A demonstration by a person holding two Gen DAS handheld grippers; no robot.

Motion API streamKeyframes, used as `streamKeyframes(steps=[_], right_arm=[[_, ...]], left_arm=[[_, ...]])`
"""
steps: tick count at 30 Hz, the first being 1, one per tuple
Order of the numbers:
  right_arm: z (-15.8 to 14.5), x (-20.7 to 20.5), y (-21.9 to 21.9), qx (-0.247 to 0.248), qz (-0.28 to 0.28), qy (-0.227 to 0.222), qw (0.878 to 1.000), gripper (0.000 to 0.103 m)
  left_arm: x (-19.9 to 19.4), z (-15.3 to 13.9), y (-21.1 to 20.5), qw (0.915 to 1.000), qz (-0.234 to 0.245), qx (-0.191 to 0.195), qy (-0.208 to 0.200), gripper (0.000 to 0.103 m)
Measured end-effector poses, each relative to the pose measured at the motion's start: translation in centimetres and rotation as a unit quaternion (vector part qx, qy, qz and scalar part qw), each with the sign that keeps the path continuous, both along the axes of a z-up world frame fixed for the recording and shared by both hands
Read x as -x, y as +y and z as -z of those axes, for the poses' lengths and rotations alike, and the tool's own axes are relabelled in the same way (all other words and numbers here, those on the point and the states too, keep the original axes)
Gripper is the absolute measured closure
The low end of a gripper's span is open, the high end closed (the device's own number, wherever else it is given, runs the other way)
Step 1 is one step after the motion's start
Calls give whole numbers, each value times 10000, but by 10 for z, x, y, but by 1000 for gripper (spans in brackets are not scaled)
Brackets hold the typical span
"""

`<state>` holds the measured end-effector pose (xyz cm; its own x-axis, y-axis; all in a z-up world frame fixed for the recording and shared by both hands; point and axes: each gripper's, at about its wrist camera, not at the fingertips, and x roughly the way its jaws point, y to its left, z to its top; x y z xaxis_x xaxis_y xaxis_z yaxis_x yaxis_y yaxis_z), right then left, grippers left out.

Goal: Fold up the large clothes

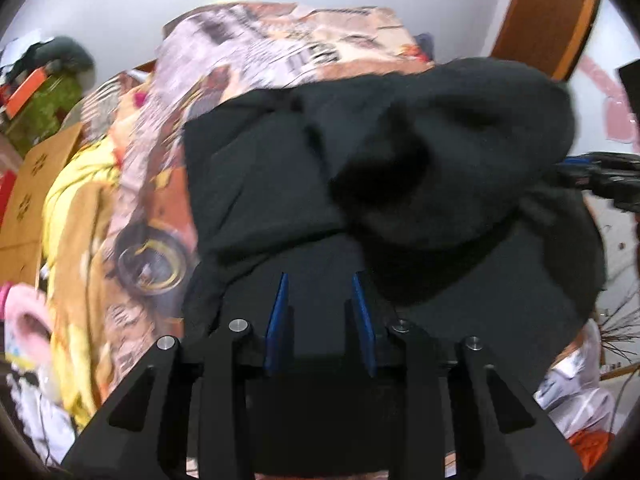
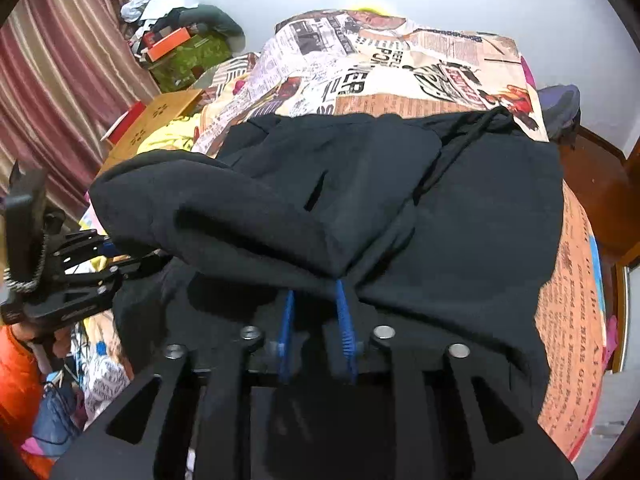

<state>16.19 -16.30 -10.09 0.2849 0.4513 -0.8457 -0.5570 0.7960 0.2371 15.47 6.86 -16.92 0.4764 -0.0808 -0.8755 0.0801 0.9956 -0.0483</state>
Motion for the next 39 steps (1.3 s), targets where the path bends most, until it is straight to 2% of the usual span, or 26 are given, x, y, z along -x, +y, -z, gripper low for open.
streamKeyframes(steps=[4, 9, 13, 14, 18, 22, 24, 27, 29, 33, 39], right_arm=[[-15, 1, -12, -4, 164, -144, 9998, 80], [-47, -8, -19, -254, 435, -522, 9974, 79], [-55, -11, -6, -483, 532, -737, 9947, 60], [-53, -11, -4, -531, 537, -735, 9944, 58], [-29, -16, 14, -449, 466, -434, 9970, 57], [7, -15, 27, 28, 360, -163, 9992, 57], [23, -13, 27, 122, 282, 0, 9995, 57], [29, -7, 22, 184, 222, 0, 9996, 56], [25, -6, 19, 189, 175, -35, 9997, 56], [11, -9, 7, 46, 392, -159, 9991, 56], [-21, -26, -31, -330, 1000, -528, 9930, 56]], left_arm=[[2, -13, 13, 9992, -230, -251, -189, 71], [-11, -56, 22, 9961, -392, -70, -792, 68], [-22, -80, 12, 9925, -323, 209, -1163, 64], [-25, -83, 7, 9917, -266, 309, -1215, 63], [-31, -73, -13, 9927, -24, 463, -1117, 61], [-32, -44, -30, 9959, 211, 417, -771, 60], [-29, -25, -32, 9974, 228, 381, -564, 56], [-26, 4, -35, 9991, 176, 291, -257, 53], [-23, 13, -33, 9990, 145, 384, -185, 53], [-26, 1, -22, 9985, 50, 489, -246, 52], [-38, -35, 14, 9958, -397, 311, -768, 52]])
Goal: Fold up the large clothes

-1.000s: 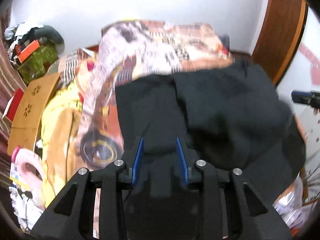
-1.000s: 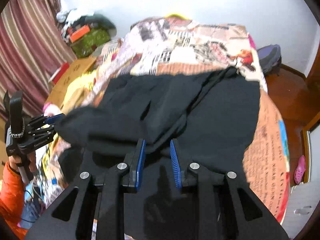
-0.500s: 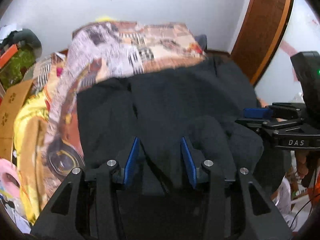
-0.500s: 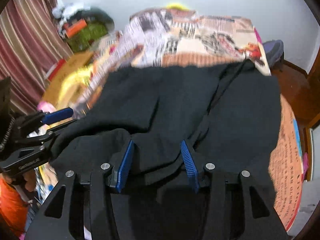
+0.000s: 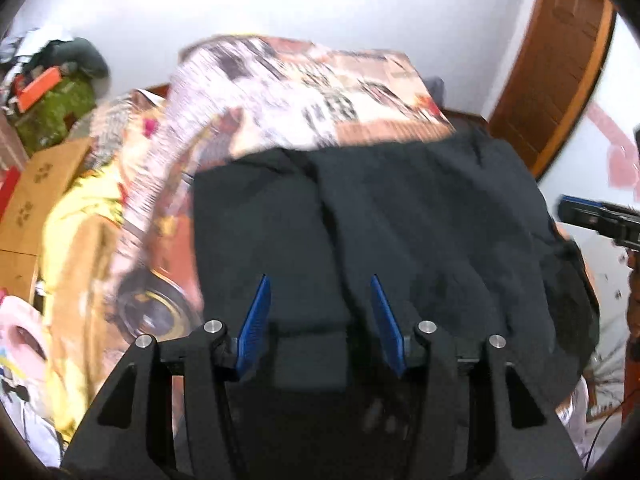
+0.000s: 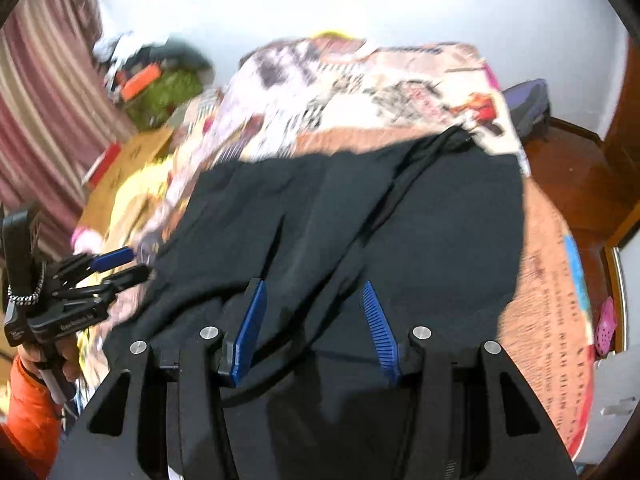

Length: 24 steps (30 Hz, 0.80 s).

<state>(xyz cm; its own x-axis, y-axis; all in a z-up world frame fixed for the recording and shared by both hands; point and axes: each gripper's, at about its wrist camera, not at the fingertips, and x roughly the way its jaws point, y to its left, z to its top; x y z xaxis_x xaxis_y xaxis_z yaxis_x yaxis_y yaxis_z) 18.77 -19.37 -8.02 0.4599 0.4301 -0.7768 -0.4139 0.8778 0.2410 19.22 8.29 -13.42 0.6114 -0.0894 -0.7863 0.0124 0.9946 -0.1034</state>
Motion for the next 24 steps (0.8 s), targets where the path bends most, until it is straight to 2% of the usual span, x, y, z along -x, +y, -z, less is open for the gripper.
streamKeyframes(steps=[4, 8, 10, 12, 14, 17, 22, 24], right_arm=[[-11, -13, -30, -188, 539, -147, 9983, 56], [-10, -26, -62, -293, 1097, -140, 9934, 56], [-4, -34, -77, -290, 1359, -42, 9903, 56], [6, -41, -90, -259, 1570, 122, 9872, 56], [15, -49, -98, -212, 1674, 259, 9853, 56], [34, -57, -102, -190, 1684, 552, 9840, 56], [67, -73, -100, -550, 1349, 1268, 9812, 56], [79, -80, -100, -786, 1308, 1556, 9760, 56]], left_arm=[[-11, -8, 34, 9990, -445, -40, -98, 51], [-22, 4, 68, 9963, -858, 77, 61, 50], [-28, 17, 85, 9941, -1019, 280, 228, 50], [-33, 34, 99, 9905, -1113, 680, 435, 50], [-36, 56, 110, 9836, -1172, 1220, 619, 50], [-42, 84, 115, 9731, -1193, 1755, 893, 50], [-55, 119, 117, 9639, -1319, 1984, 1187, 50], [-63, 131, 121, 9567, -1403, 2171, 1342, 44]])
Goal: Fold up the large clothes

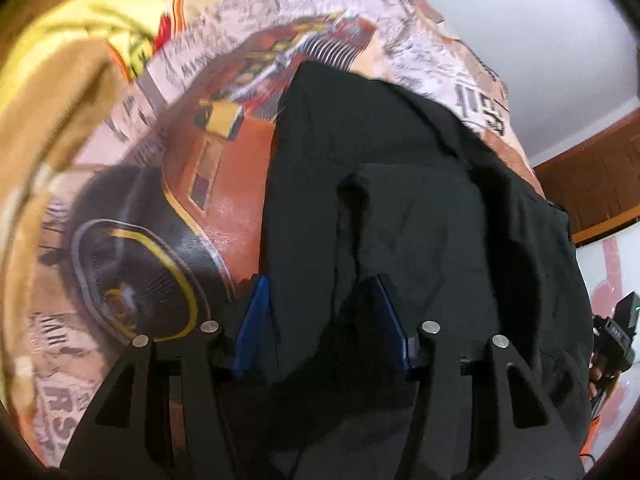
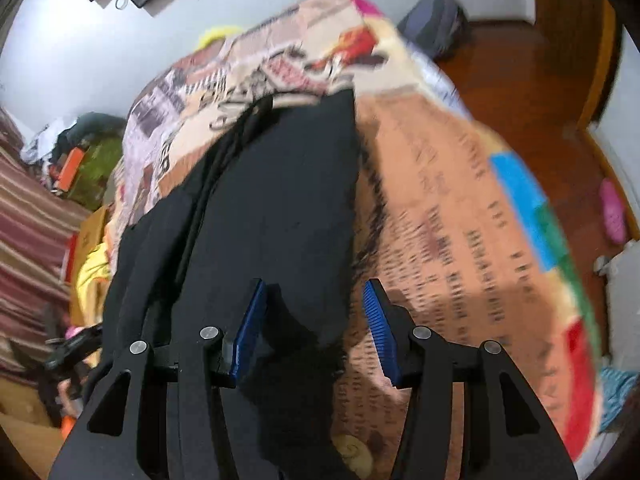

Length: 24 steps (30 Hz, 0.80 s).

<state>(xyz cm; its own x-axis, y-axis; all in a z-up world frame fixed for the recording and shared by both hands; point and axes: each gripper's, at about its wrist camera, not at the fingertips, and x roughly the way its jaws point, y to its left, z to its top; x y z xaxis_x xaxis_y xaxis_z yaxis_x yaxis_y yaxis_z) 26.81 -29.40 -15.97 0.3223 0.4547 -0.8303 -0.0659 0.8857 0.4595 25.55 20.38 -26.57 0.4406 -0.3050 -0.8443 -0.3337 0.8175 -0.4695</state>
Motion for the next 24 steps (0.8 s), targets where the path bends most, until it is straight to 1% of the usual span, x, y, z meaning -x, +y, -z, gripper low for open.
streamKeyframes(steps=[1, 2, 4, 5, 7, 9, 12, 13, 15, 16, 17, 18, 19, 20, 21, 23, 24], right_arm=[[4, -3, -1, -130, 16, 77, 9999, 56], [7, -6, -3, -261, 54, 128, 9996, 54], [7, -12, -5, -412, 91, 165, 9990, 50], [7, -15, -5, -449, 84, 183, 9988, 49], [6, -17, -2, -406, 22, 177, 9990, 48], [3, -19, 5, -280, -97, 75, 9995, 48], [-2, -19, 14, -325, -278, -20, 9991, 51], [-4, -18, 15, -348, -319, -65, 9989, 52], [-8, -20, 23, -315, -430, -134, 9985, 70], [-11, -21, 27, -220, -476, -141, 9985, 85], [-13, -23, 29, -131, -481, -150, 9986, 94], [-20, -23, 32, -33, -500, -241, 9985, 94], [-25, -24, 32, -6, -506, -338, 9981, 96], [-35, -24, 34, 16, -538, -488, 9974, 97], [-43, -25, 35, 21, -559, -603, 9966, 97], [-67, -27, 40, -49, -669, -873, 9939, 98], [-77, -29, 45, -35, -745, -983, 9924, 98]], left_arm=[[-3, 6, 2, 9999, -46, 88, 44, 41], [-6, 11, 3, 9998, -91, 175, 71, 37], [-11, 18, 6, 9990, -127, 417, 69, 37], [-13, 19, 8, 9982, -168, 568, 7, 37], [-18, 23, 12, 9958, -216, 892, -61, 37], [-23, 26, 17, 9922, -272, 1210, -140, 37], [-32, 29, 20, 9885, -417, 1443, -186, 38], [-34, 28, 19, 9887, -432, 1426, -189, 40], [-35, 23, 18, 9912, -314, 1273, -173, 54], [-38, 20, 17, 9924, -278, 1189, -172, 58], [-39, 14, 15, 9934, -219, 1111, -185, 71], [-41, 9, 16, 9947, -184, 991, -190, 81], [-42, 2, 14, 9964, -126, 815, -215, 85], [-43, -7, 12, 9980, -59, 579, -254, 95], [-44, -20, 9, 9991, 23, 274, -308, 98], [-47, -41, 4, 9987, 196, -74, -467, 100], [-47, -57, 2, 9976, 264, -230, -604, 100]])
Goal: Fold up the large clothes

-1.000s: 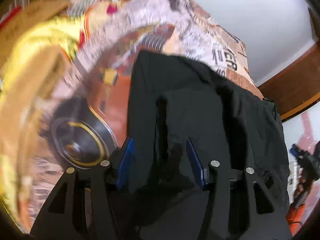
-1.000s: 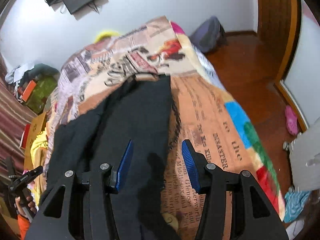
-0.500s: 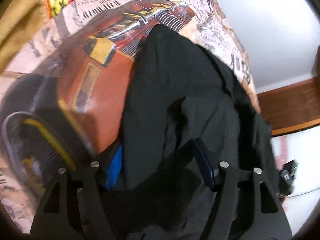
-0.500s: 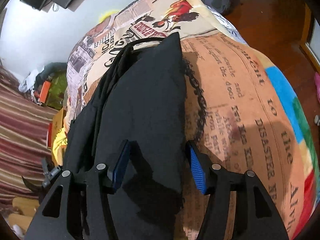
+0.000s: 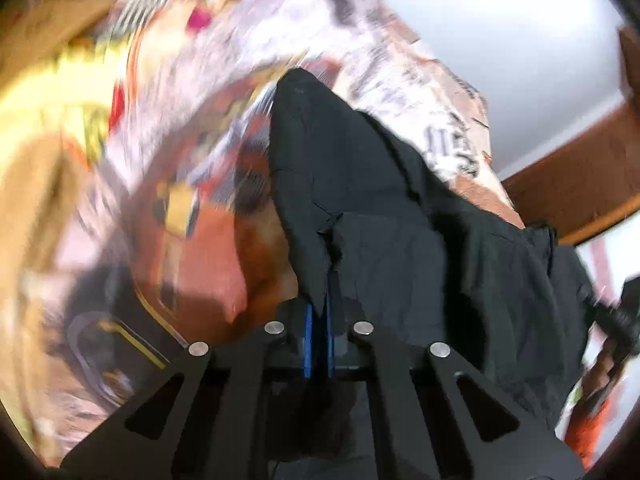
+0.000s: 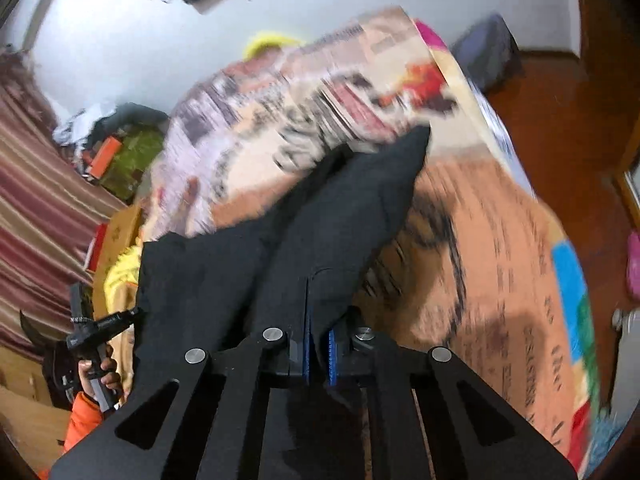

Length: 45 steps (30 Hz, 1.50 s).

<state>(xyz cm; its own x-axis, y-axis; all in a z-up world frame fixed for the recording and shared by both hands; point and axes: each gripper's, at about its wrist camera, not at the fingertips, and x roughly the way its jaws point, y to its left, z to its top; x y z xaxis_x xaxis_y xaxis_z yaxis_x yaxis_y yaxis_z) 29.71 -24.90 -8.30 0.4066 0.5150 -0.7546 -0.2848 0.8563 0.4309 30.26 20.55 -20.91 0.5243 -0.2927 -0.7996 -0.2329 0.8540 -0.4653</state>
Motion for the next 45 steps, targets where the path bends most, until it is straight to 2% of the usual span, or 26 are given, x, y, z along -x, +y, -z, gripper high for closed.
streamKeyframes(steps=[5, 9, 14, 18, 22, 25, 31, 36, 39, 40, 43, 45], right_arm=[[-31, -23, 33, 478, -280, -522, 9971, 98], [-23, -51, 40, 487, -167, -443, 9977, 98], [10, -74, 23, 525, 199, -59, 9984, 98], [42, -84, 9, 882, 330, 197, 9954, 97], [60, -86, -4, 839, 419, 332, 9950, 91], [57, -84, -15, 559, 523, 502, 9958, 85], [40, -58, -34, 376, 407, 752, 9956, 84], [11, -23, -42, 637, 253, 383, 9969, 83], [-11, -2, -41, 912, 166, 23, 9957, 81], [-16, 4, -41, 994, 165, -100, 9949, 77], [-29, 25, -41, 1186, 179, -448, 9918, 56], [-33, 39, -42, 1253, 174, -596, 9902, 52]], left_arm=[[-10, -56, -9, 9981, 194, -68, -589, 101], [-33, -67, -20, 9948, 237, -756, -634, 100], [-57, -37, -4, 9945, 78, -1008, -277, 100], [-67, 8, 15, 9961, -14, -861, 195, 100], [-71, 37, 15, 9951, 113, -881, 435, 99], [-72, 47, 7, 9907, 242, -1150, 685, 97], [-52, 33, -1, 9823, 369, -1673, 753, 95], [-16, 7, 4, 9812, 318, -1794, 640, 88], [6, -10, 9, 9814, 246, -1834, 506, 88], [12, -15, 10, 9819, 222, -1826, 460, 88], [36, -31, 15, 9832, 92, -1798, 317, 72], [50, -37, 19, 9840, -25, -1764, 241, 56]])
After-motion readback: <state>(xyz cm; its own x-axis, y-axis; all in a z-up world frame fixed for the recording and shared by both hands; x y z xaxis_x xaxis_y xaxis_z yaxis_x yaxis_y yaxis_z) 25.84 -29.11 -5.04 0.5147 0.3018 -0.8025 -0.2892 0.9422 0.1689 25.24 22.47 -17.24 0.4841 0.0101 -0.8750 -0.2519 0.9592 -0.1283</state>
